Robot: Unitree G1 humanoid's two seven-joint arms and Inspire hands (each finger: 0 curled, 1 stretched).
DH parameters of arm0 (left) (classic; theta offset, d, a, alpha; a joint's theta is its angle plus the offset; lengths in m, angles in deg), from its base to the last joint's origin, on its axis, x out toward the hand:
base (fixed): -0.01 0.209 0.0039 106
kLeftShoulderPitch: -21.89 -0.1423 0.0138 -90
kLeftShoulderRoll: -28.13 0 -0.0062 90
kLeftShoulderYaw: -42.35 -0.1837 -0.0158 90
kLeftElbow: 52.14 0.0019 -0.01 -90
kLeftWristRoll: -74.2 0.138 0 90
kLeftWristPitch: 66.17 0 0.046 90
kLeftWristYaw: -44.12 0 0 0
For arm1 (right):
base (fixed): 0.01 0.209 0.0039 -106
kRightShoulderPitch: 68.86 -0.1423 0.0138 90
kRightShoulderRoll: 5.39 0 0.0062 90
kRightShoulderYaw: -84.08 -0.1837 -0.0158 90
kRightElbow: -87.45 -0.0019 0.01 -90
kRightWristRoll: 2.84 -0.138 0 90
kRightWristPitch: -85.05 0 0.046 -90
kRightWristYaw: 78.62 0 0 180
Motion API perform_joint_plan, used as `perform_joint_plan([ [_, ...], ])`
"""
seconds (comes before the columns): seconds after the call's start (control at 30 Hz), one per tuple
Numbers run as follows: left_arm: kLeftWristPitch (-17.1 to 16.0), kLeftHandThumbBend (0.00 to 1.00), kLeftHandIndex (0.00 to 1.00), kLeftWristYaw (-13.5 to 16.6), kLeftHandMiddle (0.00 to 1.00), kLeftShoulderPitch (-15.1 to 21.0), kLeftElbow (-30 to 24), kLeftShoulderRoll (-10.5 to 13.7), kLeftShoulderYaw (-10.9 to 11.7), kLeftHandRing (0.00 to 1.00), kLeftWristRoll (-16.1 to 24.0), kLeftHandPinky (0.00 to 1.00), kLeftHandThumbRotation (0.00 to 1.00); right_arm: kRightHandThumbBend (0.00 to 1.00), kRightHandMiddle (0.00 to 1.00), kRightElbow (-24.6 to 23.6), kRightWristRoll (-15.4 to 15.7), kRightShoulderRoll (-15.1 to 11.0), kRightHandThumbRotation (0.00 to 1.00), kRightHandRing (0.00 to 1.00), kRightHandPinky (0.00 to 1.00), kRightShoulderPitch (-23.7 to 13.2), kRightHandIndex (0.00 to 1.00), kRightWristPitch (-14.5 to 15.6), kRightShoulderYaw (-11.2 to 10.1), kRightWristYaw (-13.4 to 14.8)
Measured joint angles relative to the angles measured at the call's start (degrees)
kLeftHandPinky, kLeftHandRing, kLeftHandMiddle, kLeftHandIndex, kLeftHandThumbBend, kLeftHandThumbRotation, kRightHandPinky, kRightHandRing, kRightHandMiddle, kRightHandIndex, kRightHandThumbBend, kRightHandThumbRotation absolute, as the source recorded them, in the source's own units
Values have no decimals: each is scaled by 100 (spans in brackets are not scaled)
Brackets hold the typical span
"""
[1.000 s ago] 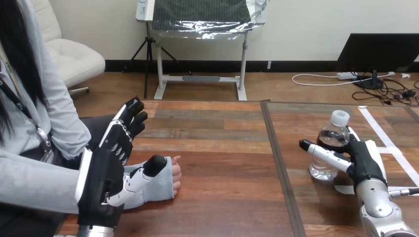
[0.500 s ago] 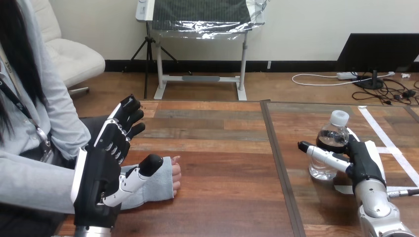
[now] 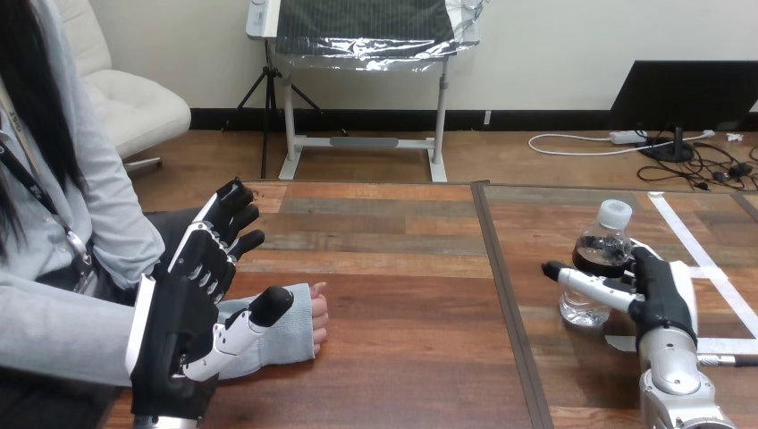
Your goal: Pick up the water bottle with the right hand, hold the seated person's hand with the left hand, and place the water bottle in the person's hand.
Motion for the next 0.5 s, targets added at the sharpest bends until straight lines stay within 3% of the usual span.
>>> perform_joint_plan([
  [0.2, 0, 100, 88, -49, 90, -28, 0, 3, 6, 89, -52, 82, 49, 97, 64, 0, -129, 51, 1, 57, 51, 0, 69, 0, -145, 166],
  [0.5, 3, 100, 87, -68, 89, -92, -25, 5, 13, 88, -57, 82, 49, 93, 55, 1, -191, 141, 0, 50, 47, 0, 57, -2, -285, 443],
])
